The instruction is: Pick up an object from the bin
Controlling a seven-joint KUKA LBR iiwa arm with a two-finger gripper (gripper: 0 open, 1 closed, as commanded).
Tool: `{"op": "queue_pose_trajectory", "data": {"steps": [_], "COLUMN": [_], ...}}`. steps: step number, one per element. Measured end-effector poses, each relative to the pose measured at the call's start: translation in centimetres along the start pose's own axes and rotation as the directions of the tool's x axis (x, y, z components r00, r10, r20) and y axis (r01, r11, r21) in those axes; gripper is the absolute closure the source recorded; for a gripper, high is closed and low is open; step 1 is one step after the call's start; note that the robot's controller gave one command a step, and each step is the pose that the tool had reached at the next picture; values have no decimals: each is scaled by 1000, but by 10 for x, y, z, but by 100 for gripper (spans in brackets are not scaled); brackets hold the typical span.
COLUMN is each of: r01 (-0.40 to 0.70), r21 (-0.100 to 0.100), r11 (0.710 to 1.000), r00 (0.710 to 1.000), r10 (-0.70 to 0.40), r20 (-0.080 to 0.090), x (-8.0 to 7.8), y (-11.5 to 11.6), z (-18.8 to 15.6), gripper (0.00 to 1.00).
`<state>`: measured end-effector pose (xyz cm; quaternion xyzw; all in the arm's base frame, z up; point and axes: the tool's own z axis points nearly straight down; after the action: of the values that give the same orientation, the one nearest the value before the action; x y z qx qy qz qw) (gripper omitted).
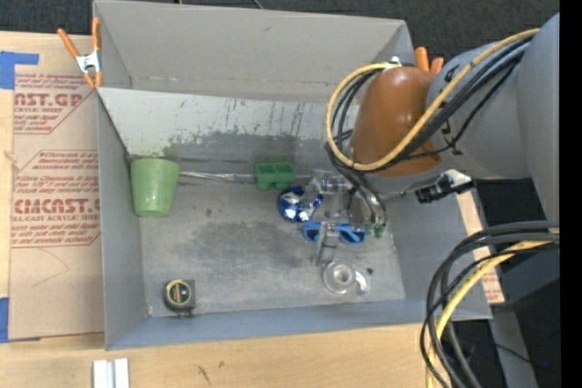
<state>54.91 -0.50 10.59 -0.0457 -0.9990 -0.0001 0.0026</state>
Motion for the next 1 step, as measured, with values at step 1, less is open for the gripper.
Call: {"op": "queue_pose_trajectory", "data": {"steps": [1], "r01": [-144], "r21": [-4], "r11": [990], "r00": [989], "r10": [144], "r20": [19], "x": [-3], "y": [-20], "z": [29], "gripper": [0]}}
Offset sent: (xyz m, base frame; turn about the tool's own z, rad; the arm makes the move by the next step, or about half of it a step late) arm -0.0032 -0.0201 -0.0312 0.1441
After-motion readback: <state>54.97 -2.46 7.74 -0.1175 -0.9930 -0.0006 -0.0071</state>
